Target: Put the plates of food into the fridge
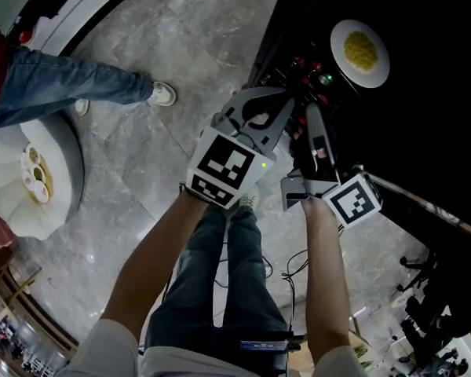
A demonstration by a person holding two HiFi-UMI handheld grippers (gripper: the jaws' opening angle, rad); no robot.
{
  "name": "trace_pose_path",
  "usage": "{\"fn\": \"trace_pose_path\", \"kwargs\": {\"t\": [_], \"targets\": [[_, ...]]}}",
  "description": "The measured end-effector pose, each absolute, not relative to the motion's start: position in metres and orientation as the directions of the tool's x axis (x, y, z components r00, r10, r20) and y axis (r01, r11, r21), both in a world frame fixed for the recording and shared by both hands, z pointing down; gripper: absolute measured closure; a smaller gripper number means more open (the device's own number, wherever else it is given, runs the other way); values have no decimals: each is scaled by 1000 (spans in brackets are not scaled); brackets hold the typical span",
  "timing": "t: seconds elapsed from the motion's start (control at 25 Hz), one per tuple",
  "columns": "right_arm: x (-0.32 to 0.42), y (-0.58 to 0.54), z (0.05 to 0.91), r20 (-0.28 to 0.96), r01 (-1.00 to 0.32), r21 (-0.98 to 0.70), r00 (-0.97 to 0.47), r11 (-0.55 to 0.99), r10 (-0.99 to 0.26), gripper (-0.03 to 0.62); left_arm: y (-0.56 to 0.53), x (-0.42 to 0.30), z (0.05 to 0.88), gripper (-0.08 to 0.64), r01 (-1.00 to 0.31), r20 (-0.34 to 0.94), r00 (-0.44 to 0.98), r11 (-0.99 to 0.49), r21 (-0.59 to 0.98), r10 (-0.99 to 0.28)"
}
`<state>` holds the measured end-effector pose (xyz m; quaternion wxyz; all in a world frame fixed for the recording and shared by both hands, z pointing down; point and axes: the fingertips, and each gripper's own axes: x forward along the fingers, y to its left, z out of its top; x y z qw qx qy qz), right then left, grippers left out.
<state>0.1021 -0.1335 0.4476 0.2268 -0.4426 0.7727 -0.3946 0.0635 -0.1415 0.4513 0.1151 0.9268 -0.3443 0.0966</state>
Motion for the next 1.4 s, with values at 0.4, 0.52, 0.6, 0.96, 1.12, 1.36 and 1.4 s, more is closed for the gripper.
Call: {"fn": "trace_pose_path", "kwargs": {"t": [0.4,0.52,0.6,0.96,1.12,1.36,1.4], "targets": [[92,-118,436,38,-598,-723,-533,345,-845,582,-136,28,441,554,-729,285,677,-671,134,-678],[92,-116,429,40,-613,-707,-534,353,-845,583,-136,23,435,554,-744,289,660,-655,130,-693],[92,-115,424,42,-622,-698,-530,355,-847,583,-134,20,430,554,-750,291,652,-651,117,-700],[78,-111,408,117,-766,-512,-511,389,-852,583,-127,-1,414,554,-792,312,601,-602,105,-736],[72,-108,398,145,-819,-432,-477,379,-867,583,-124,-13,404,554,-815,320,571,-571,105,-756],[76,-97,380,163,-857,-370,-440,359,-883,583,-109,-24,390,554,-813,316,576,-569,126,-753],[78,-96,377,168,-863,-360,-434,355,-885,583,-106,-24,388,554,-809,318,581,-576,121,-749]]}}
